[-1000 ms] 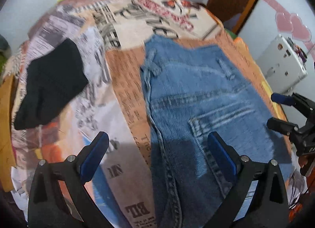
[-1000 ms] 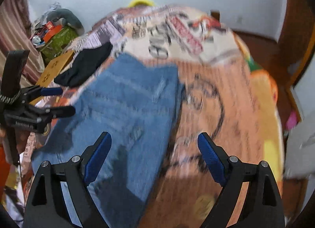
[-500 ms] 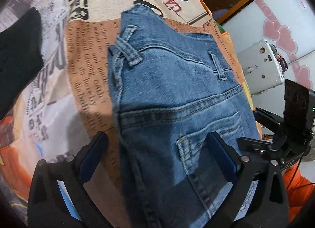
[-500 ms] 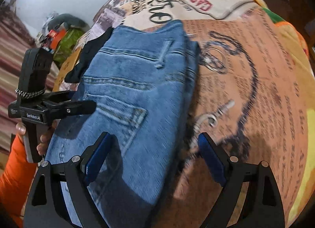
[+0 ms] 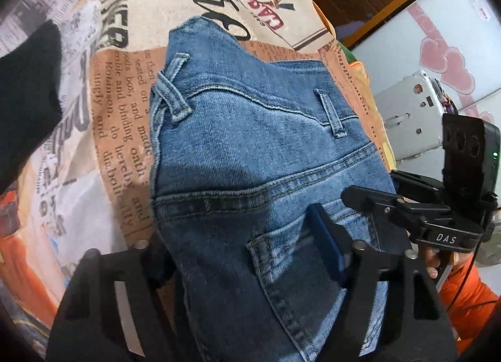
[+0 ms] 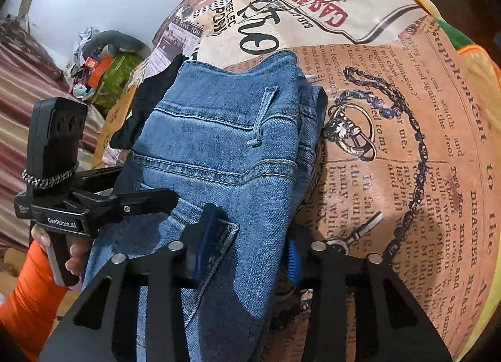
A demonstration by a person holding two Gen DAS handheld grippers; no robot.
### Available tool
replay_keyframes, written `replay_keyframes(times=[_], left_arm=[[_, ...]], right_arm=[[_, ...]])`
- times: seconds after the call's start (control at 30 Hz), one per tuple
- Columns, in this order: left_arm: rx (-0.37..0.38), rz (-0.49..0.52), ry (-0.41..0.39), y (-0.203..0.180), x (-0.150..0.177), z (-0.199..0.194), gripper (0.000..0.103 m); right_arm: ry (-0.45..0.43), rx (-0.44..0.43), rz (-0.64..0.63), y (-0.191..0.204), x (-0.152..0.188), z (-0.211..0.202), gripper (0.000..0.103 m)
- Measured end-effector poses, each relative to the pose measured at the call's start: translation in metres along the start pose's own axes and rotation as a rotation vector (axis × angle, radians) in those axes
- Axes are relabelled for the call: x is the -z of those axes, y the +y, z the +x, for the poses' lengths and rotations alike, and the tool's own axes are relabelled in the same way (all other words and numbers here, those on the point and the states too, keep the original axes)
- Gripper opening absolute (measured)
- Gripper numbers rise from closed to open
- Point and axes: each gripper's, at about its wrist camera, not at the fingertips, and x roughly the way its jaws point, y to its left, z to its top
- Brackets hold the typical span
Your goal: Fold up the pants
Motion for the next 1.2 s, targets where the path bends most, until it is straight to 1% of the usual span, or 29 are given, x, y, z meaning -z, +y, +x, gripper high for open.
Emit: replay_keyframes(times=[0.07, 0.1, 0.13, 0.2, 0.33, 0.47, 0.5, 0.57, 0.67, 0.8, 0.93, 1.1, 1.2], left_arm=[[-0.017, 0.0, -0.014, -0.005, 0.004, -0.005, 0.067], [-0.026, 0.002, -0.026, -0.008, 0.007, -0.009, 0.062], [-0.036, 0.01, -0.039, -0.012, 0.01, -0.014, 0.059], [-0.047, 0.019, -0.065, -0.018, 0.016, -0.023, 0.056], [-0.055, 0.009, -0.141, -0.028, 0.025, -0.053, 0.049], [-0.071, 0.023, -0.224, -0.037, 0.034, -0.09, 0.048], [-0.08, 0.026, -0.247, -0.039, 0.036, -0.101, 0.048], [-0.105, 0.031, -0.292, -0.04, 0.038, -0.12, 0.047], [-0.138, 0.034, -0.377, -0.04, 0.043, -0.151, 0.046], [-0.171, 0.021, -0.472, -0.029, 0.046, -0.19, 0.046], [-0.199, -0.001, -0.551, -0.011, 0.047, -0.223, 0.046], [-0.28, -0.022, -0.64, 0.017, 0.042, -0.258, 0.046], [-0.307, -0.041, -0.681, 0.042, 0.039, -0.274, 0.046]], right_arm=[[-0.014, 0.032, -0.036, 0.009, 0.001, -0.005, 0.029], [-0.023, 0.04, -0.049, 0.013, 0.001, -0.008, 0.027], [-0.032, 0.042, -0.057, 0.016, 0.001, -0.013, 0.025], [-0.043, 0.042, -0.071, 0.021, 0.001, -0.02, 0.023], [-0.077, 0.054, -0.114, 0.037, 0.003, -0.037, 0.023], [-0.139, 0.056, -0.163, 0.059, 0.002, -0.059, 0.022], [-0.153, 0.054, -0.176, 0.066, 0.0, -0.065, 0.021], [-0.18, 0.054, -0.205, 0.08, -0.004, -0.075, 0.016], [-0.207, 0.047, -0.257, 0.107, -0.016, -0.084, 0.015], [-0.259, 0.044, -0.335, 0.144, -0.028, -0.093, 0.015], [-0.307, 0.008, -0.396, 0.18, -0.046, -0.096, 0.015], [-0.344, -0.012, -0.47, 0.217, -0.07, -0.084, 0.015], [-0.359, -0.032, -0.501, 0.237, -0.087, -0.072, 0.015]])
